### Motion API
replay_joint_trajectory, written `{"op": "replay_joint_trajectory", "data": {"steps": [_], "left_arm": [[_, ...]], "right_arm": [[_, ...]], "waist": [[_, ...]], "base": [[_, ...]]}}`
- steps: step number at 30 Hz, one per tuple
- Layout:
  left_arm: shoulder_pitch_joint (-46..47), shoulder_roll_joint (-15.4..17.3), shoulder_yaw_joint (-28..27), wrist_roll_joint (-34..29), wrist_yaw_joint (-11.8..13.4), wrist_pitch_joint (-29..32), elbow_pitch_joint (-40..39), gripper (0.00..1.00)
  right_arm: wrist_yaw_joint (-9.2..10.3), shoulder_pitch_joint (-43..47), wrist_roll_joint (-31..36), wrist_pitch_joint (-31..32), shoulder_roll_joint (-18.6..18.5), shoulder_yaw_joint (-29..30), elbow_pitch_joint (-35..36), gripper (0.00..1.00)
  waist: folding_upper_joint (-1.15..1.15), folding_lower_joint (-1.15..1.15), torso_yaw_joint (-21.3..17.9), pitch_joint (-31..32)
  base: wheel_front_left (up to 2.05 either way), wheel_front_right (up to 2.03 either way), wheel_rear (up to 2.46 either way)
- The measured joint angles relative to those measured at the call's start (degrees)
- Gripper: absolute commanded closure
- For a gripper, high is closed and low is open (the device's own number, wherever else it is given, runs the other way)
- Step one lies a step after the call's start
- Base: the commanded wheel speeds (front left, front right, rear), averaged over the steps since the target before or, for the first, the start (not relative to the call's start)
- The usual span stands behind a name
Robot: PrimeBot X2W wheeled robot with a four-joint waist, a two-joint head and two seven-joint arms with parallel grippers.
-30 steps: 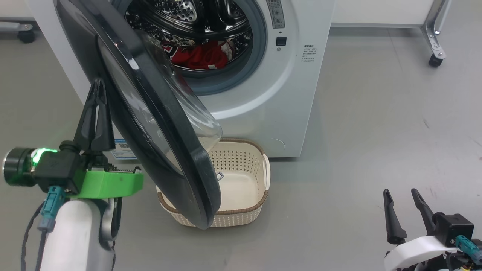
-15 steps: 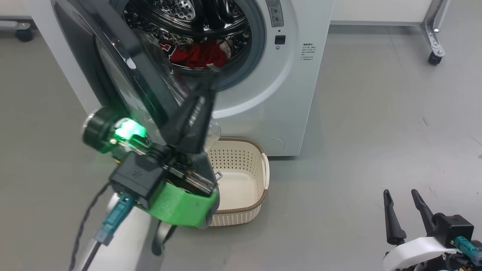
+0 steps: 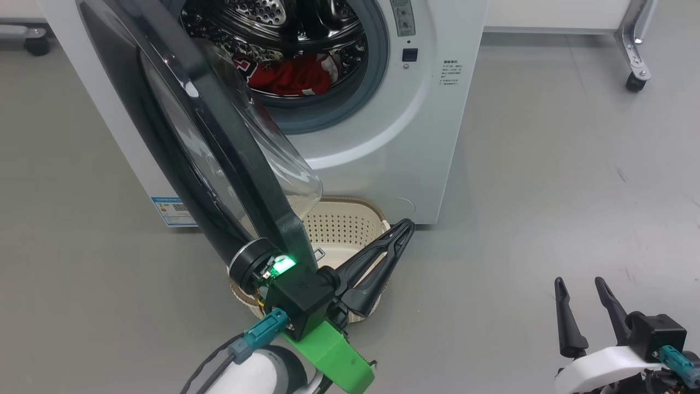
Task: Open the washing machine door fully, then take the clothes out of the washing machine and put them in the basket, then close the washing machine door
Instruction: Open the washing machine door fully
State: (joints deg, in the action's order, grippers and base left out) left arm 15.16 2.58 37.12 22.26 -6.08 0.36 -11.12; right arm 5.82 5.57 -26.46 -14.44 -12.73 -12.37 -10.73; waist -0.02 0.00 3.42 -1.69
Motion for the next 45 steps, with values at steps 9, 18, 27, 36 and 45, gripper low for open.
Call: {"op": "replay_joint_trajectory", "data": {"steps": [9, 18, 27, 36, 45], "left_arm": [[-3.33, 0.18, -3.69, -0.8, 5.81, 2.34, 5.37, 1.0], [-4.51, 0.2, -5.13, -0.9, 8.82, 2.6, 8.44, 1.0], [-4.96, 0.2, -5.78, -0.9, 9.61, 2.34, 8.94, 1.0], [-6.12, 0.19, -5.14, -0.9, 10.07, 1.81, 9.62, 1.0], [-6.95, -0.26, -4.85, -0.9, 10.09, 0.49, 9.58, 1.0]], "right_arm": [[-0.46, 0.0, 0.38, 0.0, 0.16, 0.64, 0.02, 0.0], [-0.71, -0.05, 0.88, 0.0, 0.47, 1.24, 0.02, 0.0], [-1.22, -0.1, 0.9, 0.0, 0.9, 2.05, 0.0, 0.0], [-1.22, -0.08, 1.0, 0.0, 1.02, 4.0, 0.04, 0.0], [-1.67, -0.07, 1.54, 0.0, 1.02, 4.37, 0.12, 0.0]], "waist": [[0.0, 0.0, 0.1, -1.03], [0.0, 0.0, -0.3, -1.95], [0.0, 0.0, -0.22, -2.61], [0.0, 0.0, 2.02, -2.61], [0.0, 0.0, 5.4, -3.03]], "base": [[0.0, 0.0, 0.0], [0.0, 0.0, 0.0], [0.0, 0.0, 0.0], [0.0, 0.0, 0.0], [0.0, 0.0, 0.0]]}}
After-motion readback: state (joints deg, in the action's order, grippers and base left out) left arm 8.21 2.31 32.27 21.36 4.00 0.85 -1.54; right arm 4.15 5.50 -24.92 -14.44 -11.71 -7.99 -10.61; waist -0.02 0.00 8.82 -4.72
